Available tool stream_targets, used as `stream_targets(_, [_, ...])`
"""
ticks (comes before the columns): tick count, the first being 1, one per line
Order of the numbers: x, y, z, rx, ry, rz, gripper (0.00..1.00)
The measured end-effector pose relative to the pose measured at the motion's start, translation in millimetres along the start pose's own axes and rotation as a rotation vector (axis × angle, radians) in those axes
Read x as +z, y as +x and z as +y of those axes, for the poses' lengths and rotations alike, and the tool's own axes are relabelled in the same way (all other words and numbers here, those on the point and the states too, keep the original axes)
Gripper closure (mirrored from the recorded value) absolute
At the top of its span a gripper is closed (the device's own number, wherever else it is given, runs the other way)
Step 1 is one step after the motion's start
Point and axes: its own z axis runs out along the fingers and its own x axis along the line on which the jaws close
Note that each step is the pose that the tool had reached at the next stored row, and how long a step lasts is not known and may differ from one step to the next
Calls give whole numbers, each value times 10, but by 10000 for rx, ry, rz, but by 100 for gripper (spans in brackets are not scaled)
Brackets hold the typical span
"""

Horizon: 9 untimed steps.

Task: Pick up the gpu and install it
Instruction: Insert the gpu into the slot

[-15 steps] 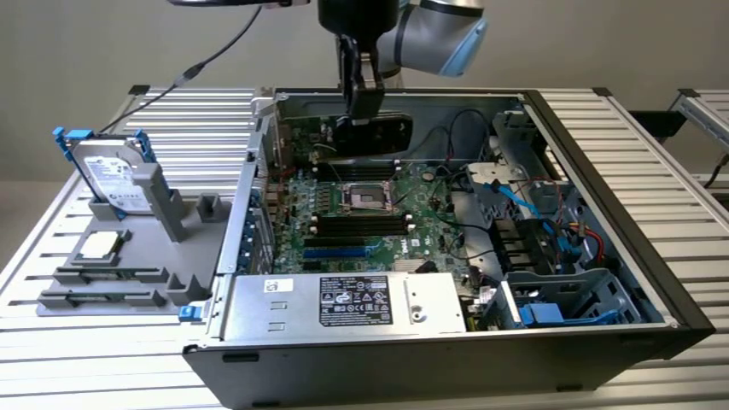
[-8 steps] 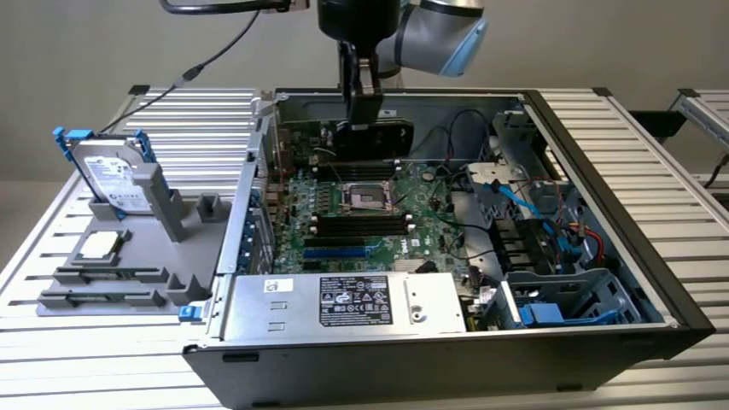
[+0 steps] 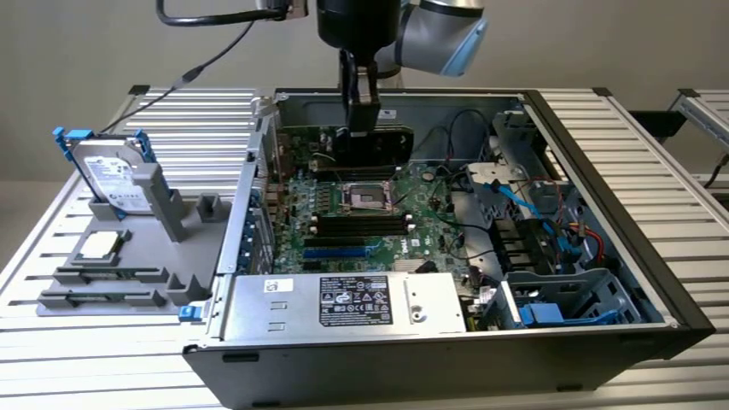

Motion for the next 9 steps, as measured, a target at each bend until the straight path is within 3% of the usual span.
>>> stream_targets(6, [32, 74, 15, 23, 23, -370, 73])
stream_targets(9, [57, 101, 20, 84, 29, -428, 73])
